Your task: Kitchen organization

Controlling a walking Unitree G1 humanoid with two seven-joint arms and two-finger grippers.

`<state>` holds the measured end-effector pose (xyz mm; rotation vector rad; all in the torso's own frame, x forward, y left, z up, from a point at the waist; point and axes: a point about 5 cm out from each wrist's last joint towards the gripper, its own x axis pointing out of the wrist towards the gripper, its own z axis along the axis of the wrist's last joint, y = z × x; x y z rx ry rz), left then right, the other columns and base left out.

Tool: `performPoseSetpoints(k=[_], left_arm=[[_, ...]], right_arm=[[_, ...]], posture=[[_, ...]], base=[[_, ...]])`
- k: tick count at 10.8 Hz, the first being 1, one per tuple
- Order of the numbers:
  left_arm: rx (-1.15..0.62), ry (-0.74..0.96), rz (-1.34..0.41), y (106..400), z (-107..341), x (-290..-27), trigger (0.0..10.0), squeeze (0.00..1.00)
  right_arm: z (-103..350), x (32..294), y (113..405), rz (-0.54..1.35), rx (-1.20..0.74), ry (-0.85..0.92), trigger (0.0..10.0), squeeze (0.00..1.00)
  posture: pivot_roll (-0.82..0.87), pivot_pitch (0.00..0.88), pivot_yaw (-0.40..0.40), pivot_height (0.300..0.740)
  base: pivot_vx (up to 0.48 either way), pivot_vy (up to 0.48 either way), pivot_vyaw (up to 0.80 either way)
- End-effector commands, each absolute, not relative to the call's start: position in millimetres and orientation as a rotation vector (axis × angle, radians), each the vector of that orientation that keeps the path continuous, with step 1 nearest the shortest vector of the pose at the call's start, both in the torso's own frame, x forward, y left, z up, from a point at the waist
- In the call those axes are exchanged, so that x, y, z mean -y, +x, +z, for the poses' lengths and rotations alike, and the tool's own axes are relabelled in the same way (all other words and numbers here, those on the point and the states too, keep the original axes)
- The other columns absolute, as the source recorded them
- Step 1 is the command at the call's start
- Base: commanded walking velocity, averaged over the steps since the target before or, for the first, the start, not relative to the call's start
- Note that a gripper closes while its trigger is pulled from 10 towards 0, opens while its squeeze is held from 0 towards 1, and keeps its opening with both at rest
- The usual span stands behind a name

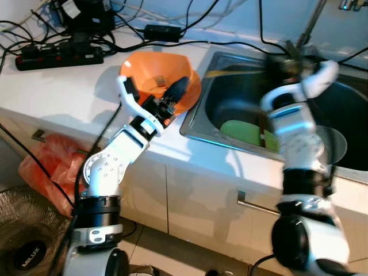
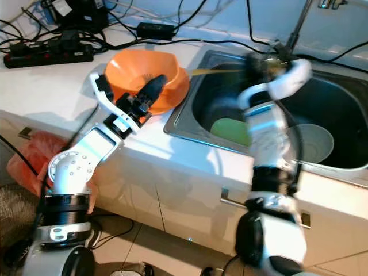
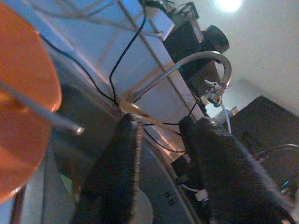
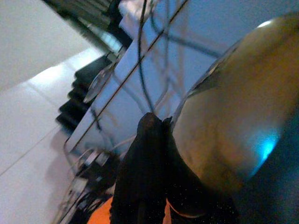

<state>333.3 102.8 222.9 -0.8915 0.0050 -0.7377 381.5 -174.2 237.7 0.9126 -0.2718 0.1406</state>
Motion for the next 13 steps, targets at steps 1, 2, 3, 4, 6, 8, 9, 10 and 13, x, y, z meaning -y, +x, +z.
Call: performPoseSetpoints(k=[1,2,3,4,6,8,9,10,13], left_arm=[[0.001,-0.812,-0.759,330.3,224.0,-98.4,10.0,1.00],[0.008,-0.710,-0.766,328.9,224.7,-96.8,10.0,1.00],[0.014,-0.622,-0.783,327.3,226.1,-95.2,10.0,1.00],[0.019,-0.548,-0.789,326.3,225.7,-94.7,10.0,1.00],[0.011,-0.452,-0.799,324.5,222.1,-94.0,10.0,1.00],[0.009,-0.404,-0.789,323.3,218.4,-95.6,10.0,1.00],[0.008,-0.385,-0.794,322.4,217.4,-95.5,10.0,1.00],[0.008,-0.361,-0.799,322.0,216.7,-95.6,10.0,1.00],[0.006,-0.320,-0.808,323.6,215.1,-94.4,10.0,1.00]], right_arm=[[235.8,181.8,383.8,0.078,0.269,0.902,0.0,0.00],[229.2,187.3,387.1,0.022,0.223,0.855,0.0,0.00],[218.4,192.6,390.5,-0.045,0.152,0.766,0.0,0.00],[208.0,195.8,393.8,-0.075,0.082,0.703,0.0,0.00],[193.4,207.5,397.7,-0.110,-0.006,0.462,0.0,0.00],[182.2,220.7,397.0,-0.141,-0.062,0.222,0.0,0.00],[175.2,224.4,396.0,-0.138,-0.103,0.087,0.9,0.00],[172.5,224.7,396.2,-0.129,-0.127,0.041,4.2,0.00],[174.1,220.4,398.7,-0.088,-0.129,-0.033,10.0,0.08]], posture=[[0.14,0.070,-0.007,0.740],[0.14,0.072,-0.007,0.740],[0.15,0.077,-0.008,0.740],[0.15,0.078,-0.009,0.740],[0.15,0.081,-0.013,0.740],[0.16,0.082,-0.016,0.740],[0.16,0.084,-0.014,0.740],[0.16,0.083,-0.015,0.740],[0.16,0.074,-0.015,0.740]], base=[[0.000,0.000,0.00],[0.000,0.000,0.00],[0.000,0.000,0.00],[0.000,0.000,0.00],[0.000,0.000,0.00],[0.000,0.000,0.00],[0.000,0.000,0.00],[0.000,0.000,0.00],[0.000,0.000,0.00]])
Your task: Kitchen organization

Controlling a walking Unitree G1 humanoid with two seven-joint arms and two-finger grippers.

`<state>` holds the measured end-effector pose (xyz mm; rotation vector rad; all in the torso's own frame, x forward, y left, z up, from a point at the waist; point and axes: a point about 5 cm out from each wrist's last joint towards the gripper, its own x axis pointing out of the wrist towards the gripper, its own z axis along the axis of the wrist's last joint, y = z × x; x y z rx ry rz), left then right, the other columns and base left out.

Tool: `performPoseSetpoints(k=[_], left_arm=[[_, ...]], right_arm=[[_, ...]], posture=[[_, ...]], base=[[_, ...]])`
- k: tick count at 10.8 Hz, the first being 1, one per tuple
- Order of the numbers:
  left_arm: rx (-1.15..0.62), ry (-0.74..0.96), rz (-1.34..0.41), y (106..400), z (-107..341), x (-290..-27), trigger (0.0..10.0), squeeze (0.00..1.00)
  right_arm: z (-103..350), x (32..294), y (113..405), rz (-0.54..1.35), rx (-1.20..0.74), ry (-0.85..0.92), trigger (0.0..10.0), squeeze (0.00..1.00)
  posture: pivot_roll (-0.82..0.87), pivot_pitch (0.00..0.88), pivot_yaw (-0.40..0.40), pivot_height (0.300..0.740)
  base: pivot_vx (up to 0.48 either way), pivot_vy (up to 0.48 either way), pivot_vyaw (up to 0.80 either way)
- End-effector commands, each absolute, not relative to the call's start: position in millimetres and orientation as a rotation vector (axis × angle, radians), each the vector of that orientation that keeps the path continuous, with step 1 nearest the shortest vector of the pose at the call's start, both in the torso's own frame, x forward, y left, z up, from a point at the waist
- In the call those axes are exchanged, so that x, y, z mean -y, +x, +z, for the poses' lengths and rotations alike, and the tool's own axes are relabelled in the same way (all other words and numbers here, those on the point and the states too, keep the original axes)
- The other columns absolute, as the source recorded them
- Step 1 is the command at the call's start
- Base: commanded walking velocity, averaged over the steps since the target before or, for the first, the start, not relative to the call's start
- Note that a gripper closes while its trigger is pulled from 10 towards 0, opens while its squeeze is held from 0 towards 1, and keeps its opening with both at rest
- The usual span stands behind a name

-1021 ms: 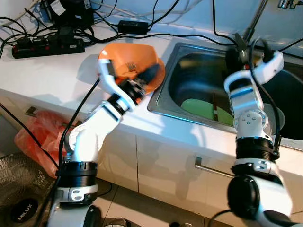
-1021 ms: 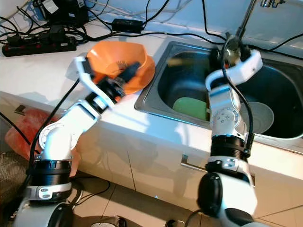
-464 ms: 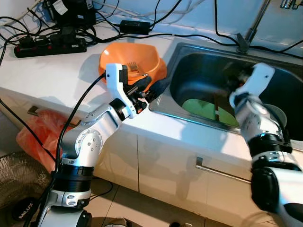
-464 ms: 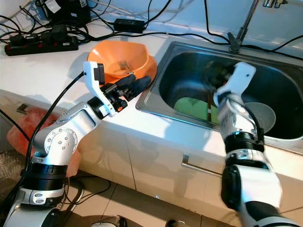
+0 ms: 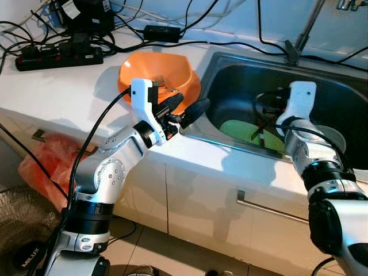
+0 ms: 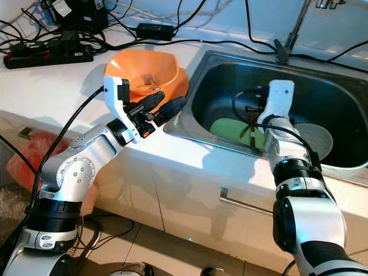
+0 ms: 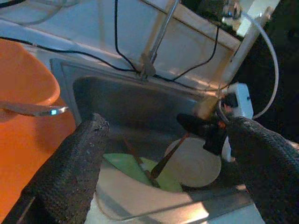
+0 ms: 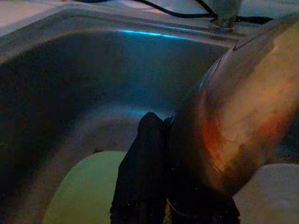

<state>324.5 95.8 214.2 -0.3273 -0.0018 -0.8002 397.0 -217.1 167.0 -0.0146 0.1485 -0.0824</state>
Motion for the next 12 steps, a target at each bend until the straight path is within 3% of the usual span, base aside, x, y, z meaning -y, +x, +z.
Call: performPoseSetpoints(k=[1,8,11,12], left_arm=[[0.003,-0.291,-0.818,322.8,213.7,-92.8,10.0,1.00],[0.010,-0.158,-0.789,326.6,210.2,-96.7,10.0,1.00],[0.112,0.014,-0.681,335.7,220.3,-110.2,10.0,1.00],[0.157,0.105,-0.633,341.3,223.7,-116.9,10.0,1.00]], right_arm=[[174.9,220.5,399.2,-0.080,-0.127,-0.031,10.0,1.00],[178.1,210.0,401.9,-0.021,-0.102,0.007,10.0,1.00],[194.3,189.1,403.8,0.062,0.011,0.049,10.0,1.00],[201.5,169.7,401.6,0.147,0.052,0.104,10.0,1.00]], posture=[[0.16,0.069,-0.017,0.740],[0.15,0.071,-0.023,0.740],[0.15,0.074,-0.021,0.740],[0.15,0.077,-0.019,0.740]], base=[[0.000,0.000,0.00],[0.000,0.000,0.00],[0.000,0.000,0.00],[0.000,0.000,0.00]])
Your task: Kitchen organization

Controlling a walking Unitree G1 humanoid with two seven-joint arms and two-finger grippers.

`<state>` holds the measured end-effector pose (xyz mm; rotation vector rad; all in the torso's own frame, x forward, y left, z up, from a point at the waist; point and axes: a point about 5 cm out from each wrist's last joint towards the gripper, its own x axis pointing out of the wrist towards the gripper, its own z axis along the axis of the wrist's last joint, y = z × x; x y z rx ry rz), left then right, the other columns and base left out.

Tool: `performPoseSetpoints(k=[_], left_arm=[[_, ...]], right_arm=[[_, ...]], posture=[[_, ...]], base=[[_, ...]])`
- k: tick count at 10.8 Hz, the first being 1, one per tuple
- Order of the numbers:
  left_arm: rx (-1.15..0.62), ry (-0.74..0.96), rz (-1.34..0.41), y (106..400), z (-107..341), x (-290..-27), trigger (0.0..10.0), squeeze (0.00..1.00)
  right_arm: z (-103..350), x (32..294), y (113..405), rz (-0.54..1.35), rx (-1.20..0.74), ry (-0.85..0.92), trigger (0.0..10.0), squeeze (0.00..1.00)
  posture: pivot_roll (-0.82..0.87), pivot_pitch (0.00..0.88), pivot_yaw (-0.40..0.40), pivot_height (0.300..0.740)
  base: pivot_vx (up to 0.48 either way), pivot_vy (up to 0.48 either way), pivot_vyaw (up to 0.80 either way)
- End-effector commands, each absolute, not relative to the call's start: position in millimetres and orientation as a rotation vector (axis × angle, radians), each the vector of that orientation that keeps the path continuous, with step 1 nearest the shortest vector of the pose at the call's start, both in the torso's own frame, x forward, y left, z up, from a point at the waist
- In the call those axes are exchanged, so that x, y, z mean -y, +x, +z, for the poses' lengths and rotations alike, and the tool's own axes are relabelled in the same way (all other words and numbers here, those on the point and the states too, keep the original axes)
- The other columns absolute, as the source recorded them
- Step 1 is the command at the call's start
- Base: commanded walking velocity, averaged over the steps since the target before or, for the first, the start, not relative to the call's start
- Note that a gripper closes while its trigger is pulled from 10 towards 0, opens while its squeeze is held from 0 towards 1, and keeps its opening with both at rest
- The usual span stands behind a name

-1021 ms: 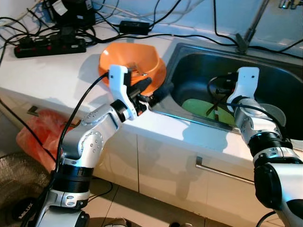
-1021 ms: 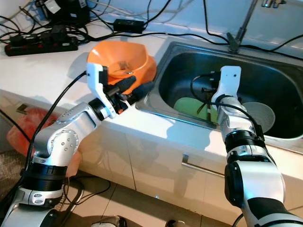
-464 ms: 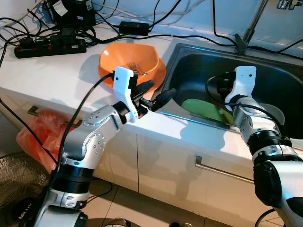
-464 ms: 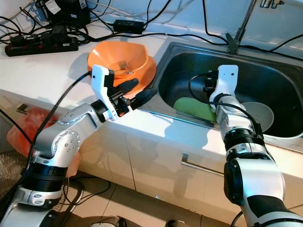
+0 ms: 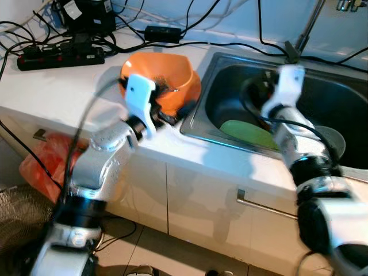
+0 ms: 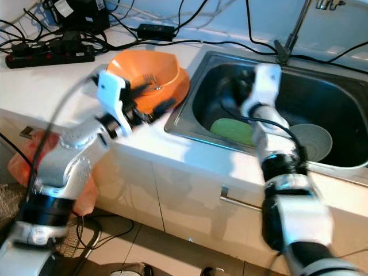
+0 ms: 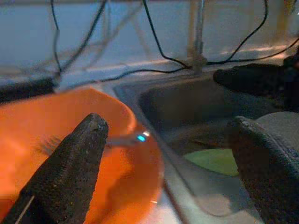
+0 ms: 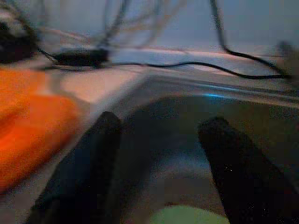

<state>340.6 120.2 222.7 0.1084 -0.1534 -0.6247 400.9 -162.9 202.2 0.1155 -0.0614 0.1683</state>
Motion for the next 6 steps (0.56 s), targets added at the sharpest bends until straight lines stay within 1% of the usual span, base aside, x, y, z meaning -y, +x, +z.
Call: performPoseSetpoints(k=[1,2,3,4,5,6], left_arm=[[0.174,0.171,-0.626,341.5,226.0,-118.3,10.0,0.17],[0.182,0.241,-0.622,344.9,224.4,-120.5,10.0,0.00],[0.190,0.313,-0.612,350.7,222.2,-123.5,10.0,0.00],[0.202,0.343,-0.598,354.7,222.7,-125.2,10.0,0.00],[0.222,0.431,-0.599,358.9,224.0,-124.3,10.0,0.00],[0.234,0.478,-0.604,360.2,223.9,-123.5,10.0,0.00]], right_arm=[[206.8,156.2,397.9,0.224,0.077,0.156,10.0,1.00],[217.4,135.2,386.7,0.357,0.133,0.222,10.0,0.98],[223.5,117.5,370.7,0.482,0.165,0.261,10.0,0.00],[221.1,108.4,356.7,0.556,0.162,0.251,10.0,0.00],[215.6,103.2,340.6,0.619,0.140,0.236,10.0,0.00],[213.6,102.2,333.3,0.640,0.128,0.230,10.0,0.00]], posture=[[0.15,0.079,-0.020,0.740],[0.14,0.083,-0.018,0.740],[0.14,0.088,-0.016,0.740],[0.14,0.093,-0.015,0.740],[0.13,0.099,-0.013,0.740],[0.13,0.103,-0.013,0.740]], base=[[0.000,0.000,0.00],[0.000,0.000,0.00],[0.000,0.000,0.00],[0.000,0.000,0.00],[0.000,0.000,0.00],[0.000,0.000,0.00]])
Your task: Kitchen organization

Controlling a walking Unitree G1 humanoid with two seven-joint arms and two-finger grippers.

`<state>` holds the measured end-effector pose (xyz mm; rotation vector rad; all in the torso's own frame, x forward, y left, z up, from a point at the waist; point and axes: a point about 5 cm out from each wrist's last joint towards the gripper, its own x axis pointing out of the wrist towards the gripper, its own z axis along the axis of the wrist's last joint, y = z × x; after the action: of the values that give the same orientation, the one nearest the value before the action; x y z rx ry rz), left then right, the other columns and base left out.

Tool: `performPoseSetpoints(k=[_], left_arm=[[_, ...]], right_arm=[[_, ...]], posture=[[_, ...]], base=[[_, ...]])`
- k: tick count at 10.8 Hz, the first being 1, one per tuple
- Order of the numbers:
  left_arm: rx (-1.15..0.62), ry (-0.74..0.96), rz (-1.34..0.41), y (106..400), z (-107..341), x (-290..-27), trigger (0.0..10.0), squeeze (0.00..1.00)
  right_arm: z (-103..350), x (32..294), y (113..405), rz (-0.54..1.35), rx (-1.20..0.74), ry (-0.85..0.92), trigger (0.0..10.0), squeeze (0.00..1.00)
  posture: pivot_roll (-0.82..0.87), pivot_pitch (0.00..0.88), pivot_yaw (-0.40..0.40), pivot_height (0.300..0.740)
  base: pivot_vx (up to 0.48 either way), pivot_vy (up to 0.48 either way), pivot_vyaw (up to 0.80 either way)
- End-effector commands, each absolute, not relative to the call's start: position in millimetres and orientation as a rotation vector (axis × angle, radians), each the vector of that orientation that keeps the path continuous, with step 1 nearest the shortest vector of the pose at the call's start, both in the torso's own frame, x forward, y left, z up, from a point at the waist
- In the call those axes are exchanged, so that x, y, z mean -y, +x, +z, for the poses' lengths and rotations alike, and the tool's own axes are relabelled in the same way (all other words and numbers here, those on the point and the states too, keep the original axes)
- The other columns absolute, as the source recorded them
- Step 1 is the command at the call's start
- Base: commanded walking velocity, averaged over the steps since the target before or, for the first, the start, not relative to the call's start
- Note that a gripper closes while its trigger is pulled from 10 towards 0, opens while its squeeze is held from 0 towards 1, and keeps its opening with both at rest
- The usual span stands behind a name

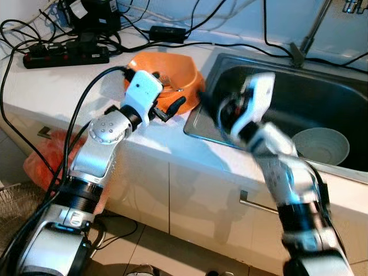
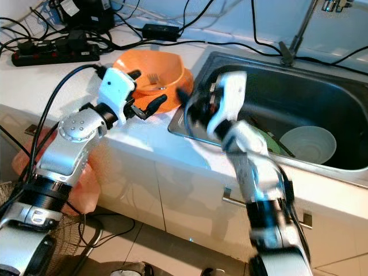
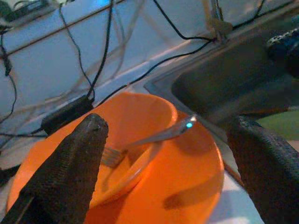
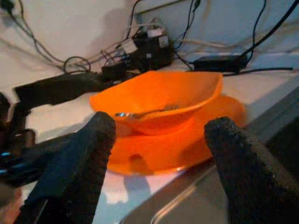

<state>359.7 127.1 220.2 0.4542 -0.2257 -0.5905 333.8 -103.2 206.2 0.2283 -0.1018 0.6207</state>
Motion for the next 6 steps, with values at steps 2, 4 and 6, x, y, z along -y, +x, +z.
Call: performPoseSetpoints(k=[2,4,6], left_arm=[[0.277,0.574,-0.611,366.4,223.1,-125.3,10.0,0.00],[0.309,0.654,-0.642,370.7,223.4,-124.9,10.0,0.00],[0.337,0.706,-0.693,374.5,221.9,-122.3,10.0,0.00]], right_arm=[[212.6,99.7,315.1,0.687,0.091,0.215,10.0,0.00],[211.8,100.6,304.7,0.710,0.055,0.177,10.0,0.00],[210.5,107.4,295.1,0.734,0.018,0.137,10.0,0.00]], posture=[[0.12,0.108,-0.006,0.740],[0.11,0.109,-0.004,0.740],[0.11,0.111,-0.006,0.740]], base=[[0.000,0.000,0.00],[0.000,0.000,0.00],[0.000,0.000,0.00]])
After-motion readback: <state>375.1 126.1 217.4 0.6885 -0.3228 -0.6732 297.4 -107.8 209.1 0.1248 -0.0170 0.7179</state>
